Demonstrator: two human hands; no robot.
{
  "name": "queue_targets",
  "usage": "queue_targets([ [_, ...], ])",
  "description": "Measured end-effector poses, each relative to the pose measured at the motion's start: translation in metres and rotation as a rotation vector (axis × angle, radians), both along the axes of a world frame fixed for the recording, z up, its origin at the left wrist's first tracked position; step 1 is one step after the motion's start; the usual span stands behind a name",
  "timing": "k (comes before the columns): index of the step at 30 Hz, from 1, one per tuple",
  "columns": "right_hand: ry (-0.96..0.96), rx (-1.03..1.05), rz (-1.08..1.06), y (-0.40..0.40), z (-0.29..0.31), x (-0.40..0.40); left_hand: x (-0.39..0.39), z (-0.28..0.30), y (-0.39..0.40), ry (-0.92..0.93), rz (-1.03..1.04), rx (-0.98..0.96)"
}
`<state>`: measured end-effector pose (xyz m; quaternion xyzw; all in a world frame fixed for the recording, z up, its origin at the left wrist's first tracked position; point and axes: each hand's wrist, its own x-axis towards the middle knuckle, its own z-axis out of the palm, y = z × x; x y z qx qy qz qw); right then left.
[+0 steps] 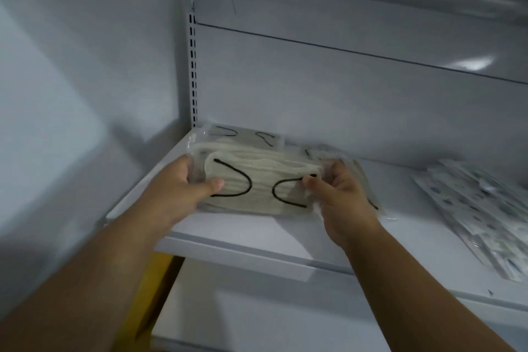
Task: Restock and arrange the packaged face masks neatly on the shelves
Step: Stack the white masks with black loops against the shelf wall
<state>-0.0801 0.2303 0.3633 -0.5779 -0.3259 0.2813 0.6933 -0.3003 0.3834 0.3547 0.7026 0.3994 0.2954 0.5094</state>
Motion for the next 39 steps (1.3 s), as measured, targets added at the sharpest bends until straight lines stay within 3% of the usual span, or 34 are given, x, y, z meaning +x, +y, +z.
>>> queue_targets([
  [4,-0.048,-0.086,-0.030,0.001,-0.007,-0.010,-0.003,-0.011,-0.001,-0.107,0.003,-0.012],
  [7,-0.039,-0.117,-0.034,0.002,-0.011,-0.015,-0.002,-0.019,0.000,-0.065,-0.119,0.013],
  [11,-0.018,-0.122,-0.150,0.001,-0.014,-0.015,-0.005,-0.019,0.007,-0.059,-0.076,0.027],
  [15,-0.036,-0.221,-0.133,0.000,-0.016,-0.018,-0.008,-0.020,0.009,-0.002,-0.080,0.086],
  [18,-0.310,-0.254,-0.273,0.003,0.001,-0.025,-0.009,-0.003,0.010,-0.039,-0.019,0.212],
  [20,-0.740,-0.268,-0.348,0.005,0.025,-0.035,-0.008,0.018,0.006,-0.023,-0.020,0.364],
  [22,-1.117,-0.288,-0.250,0.016,0.049,-0.050,-0.005,0.040,0.000,0.002,-0.072,0.541],
  [25,-1.194,-0.364,-0.028,0.039,0.074,-0.066,-0.001,0.061,-0.001,-0.034,-0.096,0.653],
  [27,-1.045,-0.263,-0.068,0.048,0.079,-0.068,0.001,0.062,0.000,-0.249,0.013,0.520],
  [29,-0.563,-0.050,-0.104,0.048,0.077,-0.068,0.003,0.056,0.000,-0.482,0.040,0.222],
  [31,-0.003,0.171,-0.021,0.048,0.071,-0.070,0.005,0.041,-0.001,-0.437,-0.035,0.032],
  [33,0.323,0.295,0.028,0.050,0.060,-0.072,0.007,0.025,-0.009,-0.296,-0.130,-0.018],
  [35,0.534,0.364,0.059,0.054,0.053,-0.075,0.010,0.014,-0.016,-0.367,-0.050,-0.082],
  [37,0.656,0.400,0.086,0.057,0.046,-0.078,0.010,0.013,-0.015,-0.643,0.108,-0.310],
  [39,0.729,0.424,0.088,0.059,0.042,-0.079,0.011,0.013,-0.011,-0.861,0.123,-0.523],
])
